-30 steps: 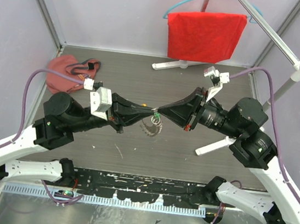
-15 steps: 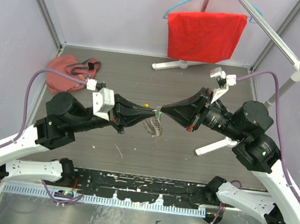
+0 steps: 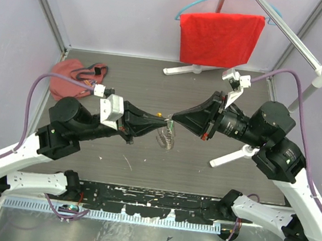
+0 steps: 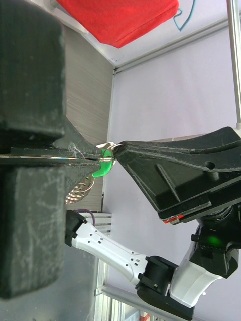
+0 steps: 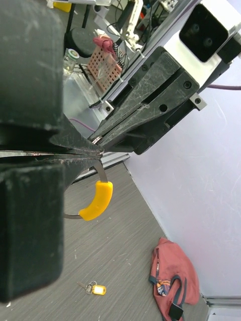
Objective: Put the keys on the keyring
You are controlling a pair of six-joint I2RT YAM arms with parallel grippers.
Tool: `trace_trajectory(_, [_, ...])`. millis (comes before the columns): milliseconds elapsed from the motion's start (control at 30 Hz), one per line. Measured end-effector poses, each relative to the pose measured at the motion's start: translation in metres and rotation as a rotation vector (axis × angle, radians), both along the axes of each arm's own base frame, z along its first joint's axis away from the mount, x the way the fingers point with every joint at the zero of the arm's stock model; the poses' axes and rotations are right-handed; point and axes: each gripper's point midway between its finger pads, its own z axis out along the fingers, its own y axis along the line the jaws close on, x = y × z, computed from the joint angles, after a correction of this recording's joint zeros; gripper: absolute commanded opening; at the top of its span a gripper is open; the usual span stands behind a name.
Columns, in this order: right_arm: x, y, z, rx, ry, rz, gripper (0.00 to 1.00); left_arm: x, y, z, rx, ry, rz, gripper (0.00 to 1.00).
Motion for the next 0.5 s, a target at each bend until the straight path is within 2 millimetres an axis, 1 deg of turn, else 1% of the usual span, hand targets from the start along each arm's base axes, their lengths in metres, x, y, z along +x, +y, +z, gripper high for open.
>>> trace_trajectory(200, [0.001,-0.002,-0.012,-0.064,0.019,-0.011,0.01,0.000,0.000,-0.003,0.014,0.006,-0.001,0.00])
trace_trajectory(367, [0.002,-0.003,-0.017,-0.082,0.026,-0.020,0.03,0.000,0.000,-0.004,0.018,0.008,-0.001,0.00])
trace_trajectory(433, [0.002,-0.004,-0.018,-0.085,0.026,-0.021,0.07,0.000,-0.001,-0.004,0.020,0.009,-0.001,0.00])
trace_trajectory(500, [0.003,-0.004,-0.017,-0.084,0.025,-0.022,0.18,0.001,-0.002,-0.005,0.023,0.010,-0.001,0.00])
